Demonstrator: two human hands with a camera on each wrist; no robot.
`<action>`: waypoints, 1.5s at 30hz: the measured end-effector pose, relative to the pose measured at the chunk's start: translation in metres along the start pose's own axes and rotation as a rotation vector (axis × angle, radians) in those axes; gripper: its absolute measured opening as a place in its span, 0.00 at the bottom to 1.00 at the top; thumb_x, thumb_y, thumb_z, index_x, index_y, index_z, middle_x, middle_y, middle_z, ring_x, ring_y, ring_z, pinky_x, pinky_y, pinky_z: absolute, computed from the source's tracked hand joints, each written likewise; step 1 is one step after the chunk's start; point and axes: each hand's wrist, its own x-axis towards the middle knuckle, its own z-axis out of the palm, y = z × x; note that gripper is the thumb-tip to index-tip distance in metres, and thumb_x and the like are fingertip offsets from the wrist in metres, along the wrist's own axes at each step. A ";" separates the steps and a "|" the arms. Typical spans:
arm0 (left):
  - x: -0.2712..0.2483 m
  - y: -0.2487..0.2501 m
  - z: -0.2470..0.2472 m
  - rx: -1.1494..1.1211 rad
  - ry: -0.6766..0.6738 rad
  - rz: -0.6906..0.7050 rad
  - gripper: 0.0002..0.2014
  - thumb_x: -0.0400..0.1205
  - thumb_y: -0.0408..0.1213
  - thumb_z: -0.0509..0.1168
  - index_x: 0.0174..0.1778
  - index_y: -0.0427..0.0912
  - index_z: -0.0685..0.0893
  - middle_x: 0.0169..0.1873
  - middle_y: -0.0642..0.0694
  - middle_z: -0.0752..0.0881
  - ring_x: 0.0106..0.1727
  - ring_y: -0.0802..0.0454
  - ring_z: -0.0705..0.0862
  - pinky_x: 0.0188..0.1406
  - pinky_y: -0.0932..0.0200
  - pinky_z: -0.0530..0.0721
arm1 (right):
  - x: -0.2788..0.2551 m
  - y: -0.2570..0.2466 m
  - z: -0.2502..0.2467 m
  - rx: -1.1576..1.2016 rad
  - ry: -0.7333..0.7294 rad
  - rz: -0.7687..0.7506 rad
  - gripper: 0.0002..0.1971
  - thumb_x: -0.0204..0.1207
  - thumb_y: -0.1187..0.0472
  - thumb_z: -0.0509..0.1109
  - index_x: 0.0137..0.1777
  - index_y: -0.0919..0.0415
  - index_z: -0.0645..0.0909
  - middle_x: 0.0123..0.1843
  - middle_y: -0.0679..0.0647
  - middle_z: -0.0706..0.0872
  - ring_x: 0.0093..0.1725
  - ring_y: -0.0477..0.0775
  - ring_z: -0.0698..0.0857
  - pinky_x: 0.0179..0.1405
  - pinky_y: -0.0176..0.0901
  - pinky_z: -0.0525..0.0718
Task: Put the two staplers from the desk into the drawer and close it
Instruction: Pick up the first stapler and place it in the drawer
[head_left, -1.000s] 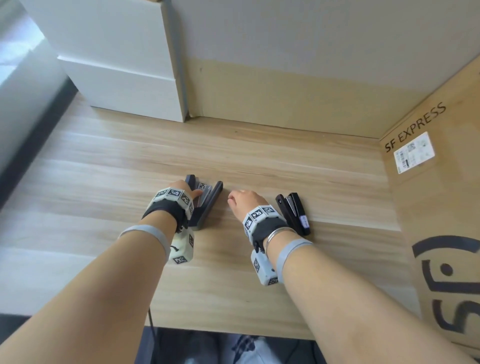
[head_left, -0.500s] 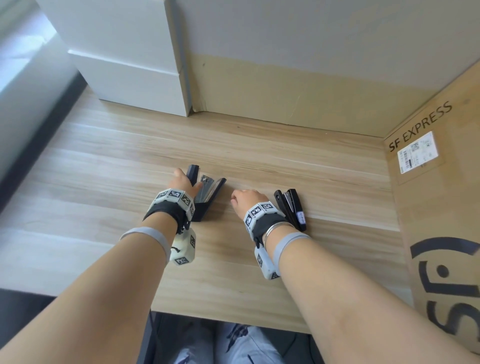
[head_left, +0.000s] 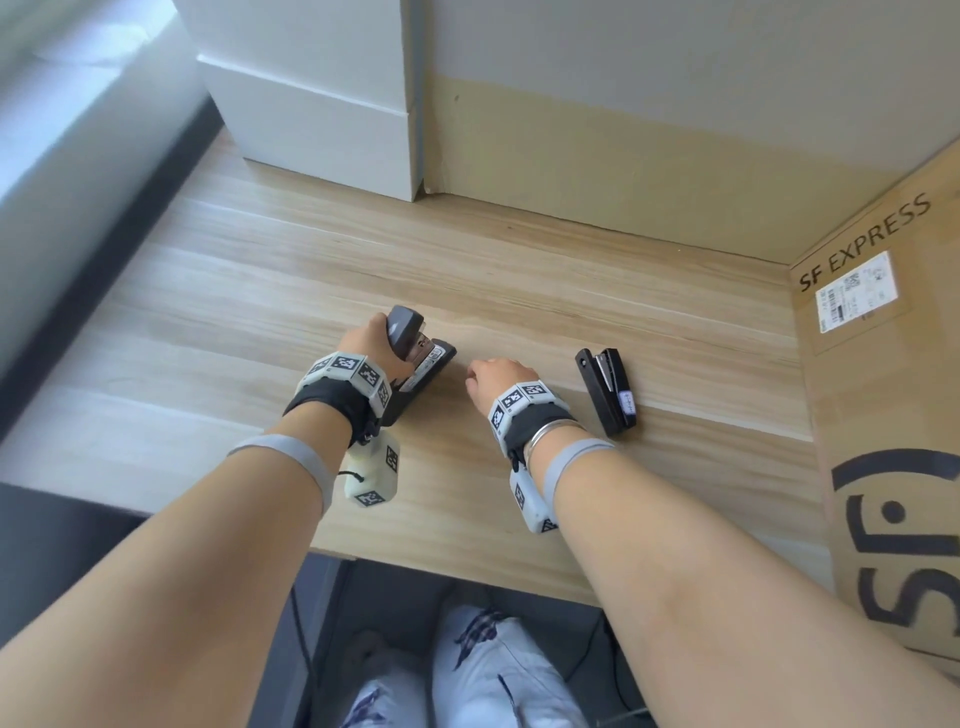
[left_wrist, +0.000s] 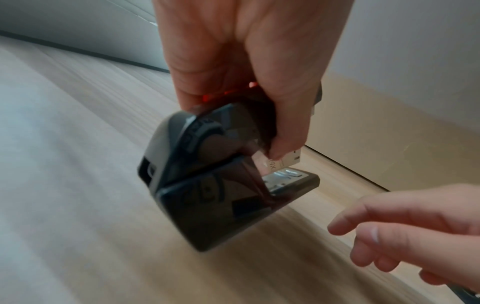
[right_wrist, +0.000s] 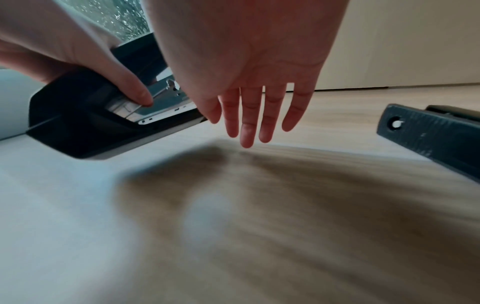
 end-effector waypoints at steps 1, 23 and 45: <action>-0.003 -0.002 -0.006 -0.022 0.010 -0.004 0.22 0.73 0.48 0.70 0.55 0.37 0.75 0.52 0.36 0.86 0.53 0.37 0.85 0.47 0.52 0.79 | 0.001 -0.002 0.002 0.006 0.017 0.012 0.17 0.84 0.58 0.52 0.66 0.58 0.78 0.63 0.59 0.86 0.64 0.63 0.82 0.60 0.51 0.79; -0.174 -0.298 -0.066 -0.182 0.231 -0.350 0.15 0.69 0.37 0.69 0.46 0.41 0.71 0.40 0.43 0.82 0.42 0.40 0.80 0.41 0.55 0.76 | -0.029 -0.227 0.083 -0.046 0.168 -0.119 0.18 0.81 0.61 0.58 0.71 0.56 0.75 0.72 0.57 0.75 0.72 0.61 0.73 0.69 0.52 0.71; -0.128 -0.420 0.076 -0.158 0.016 -0.633 0.20 0.71 0.38 0.70 0.56 0.40 0.72 0.43 0.39 0.83 0.41 0.40 0.78 0.42 0.54 0.77 | -0.009 -0.230 0.137 -0.072 0.356 -0.113 0.28 0.84 0.48 0.50 0.83 0.38 0.48 0.87 0.43 0.50 0.87 0.54 0.49 0.83 0.62 0.46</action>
